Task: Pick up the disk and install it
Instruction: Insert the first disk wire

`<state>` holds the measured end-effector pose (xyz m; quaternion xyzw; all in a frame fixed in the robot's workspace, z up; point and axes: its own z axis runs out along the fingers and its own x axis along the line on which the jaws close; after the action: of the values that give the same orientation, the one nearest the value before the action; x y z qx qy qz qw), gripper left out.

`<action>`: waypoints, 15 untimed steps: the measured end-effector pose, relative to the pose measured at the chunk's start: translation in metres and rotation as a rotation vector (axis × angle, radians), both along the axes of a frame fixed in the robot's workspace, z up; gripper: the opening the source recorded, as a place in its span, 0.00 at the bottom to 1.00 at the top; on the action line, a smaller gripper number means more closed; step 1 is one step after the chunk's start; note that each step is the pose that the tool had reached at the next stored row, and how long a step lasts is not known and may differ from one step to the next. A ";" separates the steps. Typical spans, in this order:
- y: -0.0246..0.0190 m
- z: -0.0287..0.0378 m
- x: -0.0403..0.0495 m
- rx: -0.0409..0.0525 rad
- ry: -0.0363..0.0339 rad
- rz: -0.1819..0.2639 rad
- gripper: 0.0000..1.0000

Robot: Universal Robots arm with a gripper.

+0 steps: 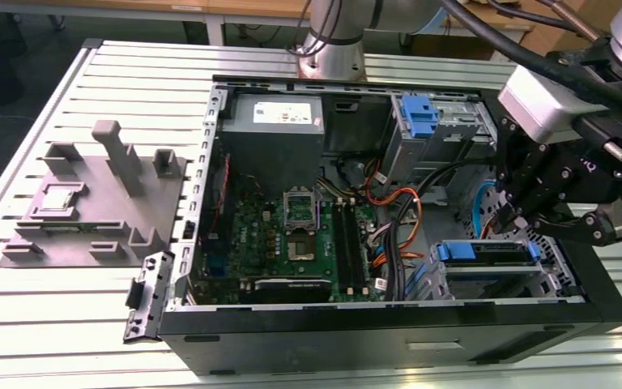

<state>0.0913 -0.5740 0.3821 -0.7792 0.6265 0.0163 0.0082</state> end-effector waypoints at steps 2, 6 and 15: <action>0.0006 -0.0001 0.0028 0.0000 0.0000 0.000 0.10; 0.0026 -0.0004 0.0070 -0.0006 -0.0001 0.000 0.10; 0.0061 -0.0010 0.0123 -0.0021 -0.0001 0.038 0.10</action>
<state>0.1035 -0.5679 0.3811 -0.7909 0.6117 0.0158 0.0071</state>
